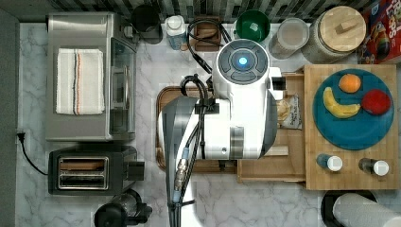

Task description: Close the drawer.

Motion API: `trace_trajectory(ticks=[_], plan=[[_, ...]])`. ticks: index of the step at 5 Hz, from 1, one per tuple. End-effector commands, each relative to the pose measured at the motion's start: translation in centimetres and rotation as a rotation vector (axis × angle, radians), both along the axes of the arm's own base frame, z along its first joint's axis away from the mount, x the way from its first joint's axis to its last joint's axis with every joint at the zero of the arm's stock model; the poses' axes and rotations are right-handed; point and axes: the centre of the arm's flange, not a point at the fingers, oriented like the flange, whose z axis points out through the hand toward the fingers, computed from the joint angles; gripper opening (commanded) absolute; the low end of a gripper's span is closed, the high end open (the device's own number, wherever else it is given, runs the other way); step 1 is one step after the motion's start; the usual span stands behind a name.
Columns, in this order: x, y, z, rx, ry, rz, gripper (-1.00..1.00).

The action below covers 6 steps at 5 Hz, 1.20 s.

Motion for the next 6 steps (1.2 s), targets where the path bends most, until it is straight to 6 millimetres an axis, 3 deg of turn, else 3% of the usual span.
trace_trajectory(ticks=[1, 2, 5, 6], plan=[[0.0, 0.6, 0.0, 0.001, 0.000, 0.023, -1.00], [-1.3, 0.2, -1.0, 0.059, -0.031, 0.128, 1.00], [-4.6, 10.3, -4.3, -0.039, -0.076, 0.562, 1.00], [-5.4, 12.2, -5.9, -0.034, -0.068, 0.713, 1.00]])
